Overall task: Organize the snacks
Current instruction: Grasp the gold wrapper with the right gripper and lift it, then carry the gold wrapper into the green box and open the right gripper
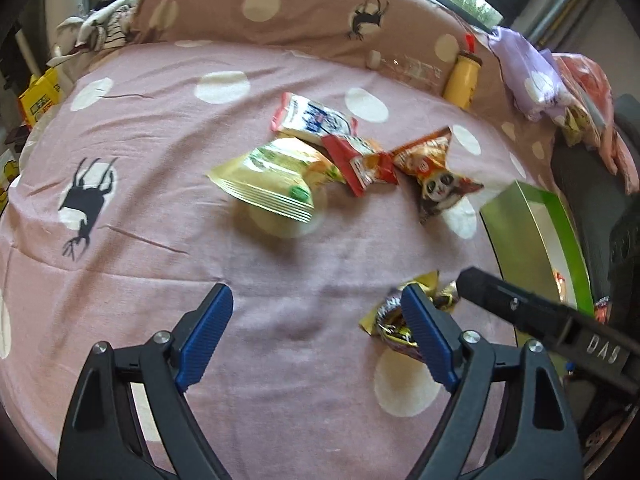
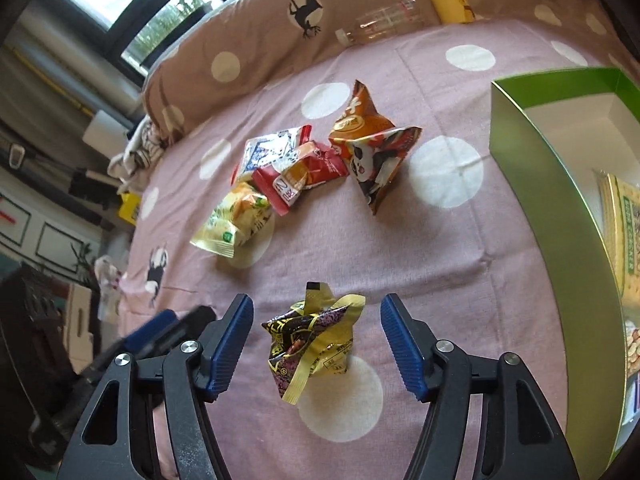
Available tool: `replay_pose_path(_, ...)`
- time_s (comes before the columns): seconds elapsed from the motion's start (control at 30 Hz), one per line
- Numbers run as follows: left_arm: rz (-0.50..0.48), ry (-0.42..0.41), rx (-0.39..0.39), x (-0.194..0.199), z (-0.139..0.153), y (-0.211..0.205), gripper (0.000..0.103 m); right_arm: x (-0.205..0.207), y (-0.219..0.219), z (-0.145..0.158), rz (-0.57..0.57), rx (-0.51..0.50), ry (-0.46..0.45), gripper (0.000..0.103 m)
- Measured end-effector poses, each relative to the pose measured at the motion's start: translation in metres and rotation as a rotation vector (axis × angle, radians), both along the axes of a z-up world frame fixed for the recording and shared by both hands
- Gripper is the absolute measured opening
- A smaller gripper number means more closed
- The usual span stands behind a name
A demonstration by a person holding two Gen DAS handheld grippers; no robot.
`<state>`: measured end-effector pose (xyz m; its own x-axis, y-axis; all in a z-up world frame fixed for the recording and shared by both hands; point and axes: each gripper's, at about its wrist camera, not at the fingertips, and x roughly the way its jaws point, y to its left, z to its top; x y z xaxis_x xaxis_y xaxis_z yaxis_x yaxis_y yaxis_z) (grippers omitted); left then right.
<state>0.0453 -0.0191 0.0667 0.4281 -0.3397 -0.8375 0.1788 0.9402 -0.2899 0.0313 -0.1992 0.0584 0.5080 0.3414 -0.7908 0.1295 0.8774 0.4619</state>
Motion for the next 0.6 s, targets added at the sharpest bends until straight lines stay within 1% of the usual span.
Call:
replay_pose_path(0.07,-0.056,0.023,-0.036,-0.002,-0.003,-0.010,0.086,0.001,-0.007,-0.006,-0.006,0.051,0.020,0.067)
replay_pose_path(0.17,-0.108,0.041,-0.080,-0.007,-0.007,-0.023,0.086,0.003,-0.010,-0.013,-0.017,0.091,0.043,0.067)
replay_pose_path(0.27,-0.157,0.064,-0.089,-0.010,-0.015,-0.037,0.086,0.005,-0.007,-0.018,0.002,0.125,0.053,0.067)
replay_pose_path(0.37,-0.178,0.090,-0.092,-0.012,-0.023,-0.045,0.083,0.010,-0.002,-0.025,0.033,0.158,0.071,0.067)
replay_pose_path(0.47,-0.184,0.107,-0.093,-0.011,-0.030,-0.049,0.074,0.014,0.002,-0.035,0.046,0.169,0.103,0.067)
replay_pose_path(0.53,-0.181,0.119,-0.088,-0.009,-0.035,-0.051,0.062,0.016,0.004,-0.039,0.049,0.166,0.116,0.067)
replay_pose_path(0.57,-0.184,0.123,-0.097,-0.009,-0.036,-0.051,0.061,0.017,0.004,-0.042,0.052,0.170,0.121,0.067)
replay_pose_path(0.6,-0.189,0.127,-0.117,-0.008,-0.038,-0.051,0.057,0.018,0.006,-0.043,0.057,0.173,0.121,0.065)
